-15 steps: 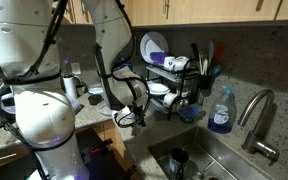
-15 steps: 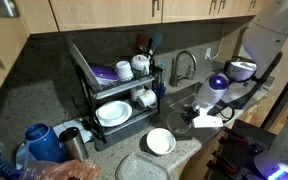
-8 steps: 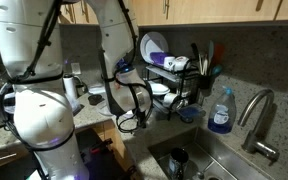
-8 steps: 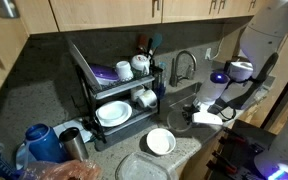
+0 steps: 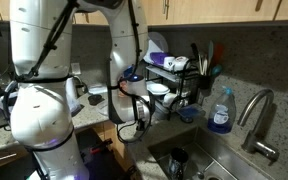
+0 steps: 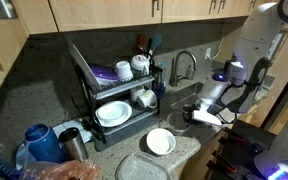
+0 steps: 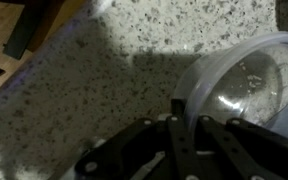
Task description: Pour the contents in the clear bowl into the white bowl
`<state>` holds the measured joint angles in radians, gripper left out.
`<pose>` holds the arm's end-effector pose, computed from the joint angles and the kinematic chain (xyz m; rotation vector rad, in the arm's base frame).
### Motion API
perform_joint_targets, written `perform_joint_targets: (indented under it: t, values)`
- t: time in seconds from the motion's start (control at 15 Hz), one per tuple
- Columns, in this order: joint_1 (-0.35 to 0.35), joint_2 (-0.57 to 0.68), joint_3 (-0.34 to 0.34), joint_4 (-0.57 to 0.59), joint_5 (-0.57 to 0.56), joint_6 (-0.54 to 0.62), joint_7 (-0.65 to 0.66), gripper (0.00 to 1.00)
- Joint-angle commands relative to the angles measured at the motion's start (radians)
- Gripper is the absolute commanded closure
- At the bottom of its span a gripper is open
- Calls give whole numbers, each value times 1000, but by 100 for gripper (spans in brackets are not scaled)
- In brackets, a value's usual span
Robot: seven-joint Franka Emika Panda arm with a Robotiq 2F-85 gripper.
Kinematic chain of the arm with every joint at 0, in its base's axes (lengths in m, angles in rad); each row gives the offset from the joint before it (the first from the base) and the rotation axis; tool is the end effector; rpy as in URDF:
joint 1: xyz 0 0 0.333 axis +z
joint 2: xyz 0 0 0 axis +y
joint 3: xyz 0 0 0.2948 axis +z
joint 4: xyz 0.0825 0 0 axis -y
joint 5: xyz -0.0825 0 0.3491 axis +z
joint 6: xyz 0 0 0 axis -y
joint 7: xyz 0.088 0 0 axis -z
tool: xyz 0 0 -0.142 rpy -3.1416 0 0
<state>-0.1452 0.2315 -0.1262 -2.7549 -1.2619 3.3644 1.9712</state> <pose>0.3535 0.0134 0.1542 -2.5763 1.3369 -0.2604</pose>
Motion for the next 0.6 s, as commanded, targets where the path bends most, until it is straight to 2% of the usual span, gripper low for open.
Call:
perform_joint_targets:
  t: [0.0,0.47,0.53]
  values:
    - [-45,42,18,16,-18,67,21,99]
    - [-70,30,47,12,-50,58,40,99]
    - [-72,28,53,13,-55,53,45,92]
